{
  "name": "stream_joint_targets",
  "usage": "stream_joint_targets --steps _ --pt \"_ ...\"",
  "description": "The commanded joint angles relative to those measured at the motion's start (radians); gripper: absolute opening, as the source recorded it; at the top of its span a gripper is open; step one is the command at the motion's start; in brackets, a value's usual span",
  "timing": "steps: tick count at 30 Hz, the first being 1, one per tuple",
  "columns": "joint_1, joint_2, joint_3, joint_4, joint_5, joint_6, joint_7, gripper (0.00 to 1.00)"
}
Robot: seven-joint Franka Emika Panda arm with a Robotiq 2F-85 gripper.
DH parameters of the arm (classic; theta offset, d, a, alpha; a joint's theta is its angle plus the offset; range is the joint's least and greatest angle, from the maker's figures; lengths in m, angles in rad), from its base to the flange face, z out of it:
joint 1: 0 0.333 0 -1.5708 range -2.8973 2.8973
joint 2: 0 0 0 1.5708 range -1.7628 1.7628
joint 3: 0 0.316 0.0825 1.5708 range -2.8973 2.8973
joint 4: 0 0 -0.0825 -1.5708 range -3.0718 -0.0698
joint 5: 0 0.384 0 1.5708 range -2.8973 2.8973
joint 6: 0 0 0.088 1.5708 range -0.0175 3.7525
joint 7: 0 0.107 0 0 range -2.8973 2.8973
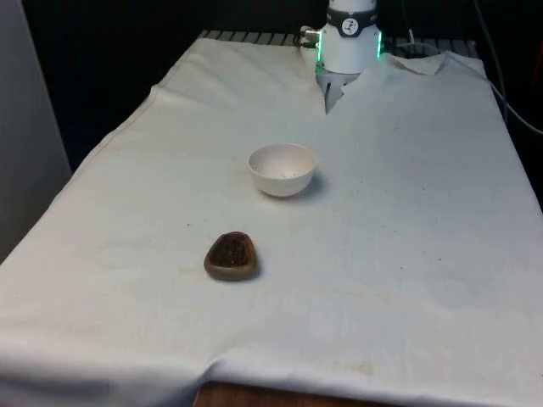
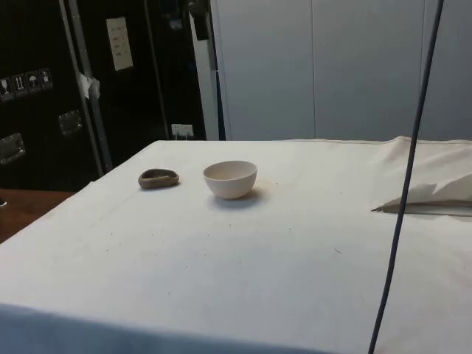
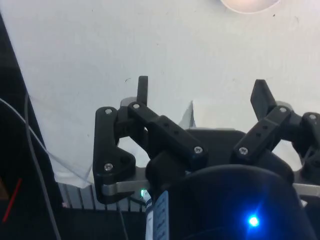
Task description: Pour the coffee beans from the cup into the bowl.
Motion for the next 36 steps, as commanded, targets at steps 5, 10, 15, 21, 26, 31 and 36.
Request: stream_joint_targets --steps 5,10,15,21,26,31,36 --pt "0.0 0.032 0.0 0.03 0.001 0.0 -0.001 1.0" --pt "-0.001 0.064 0.0 0.061 0.002 0.001 -0.002 1.0" --pt "-0.002 0.092 -0.001 0.085 0.002 0.006 -0.004 1.0" --pt "-0.002 0.135 -0.001 0.117 0.002 0.028 -0.007 1.0" --pt "-0.002 0.164 -0.001 0.14 0.002 0.042 -0.008 1.0" --pt "-0.002 0.214 -0.001 0.183 0.002 0.056 -0.01 1.0" --pt "-0.002 0.249 -0.001 0.218 0.001 0.059 -0.011 1.0"
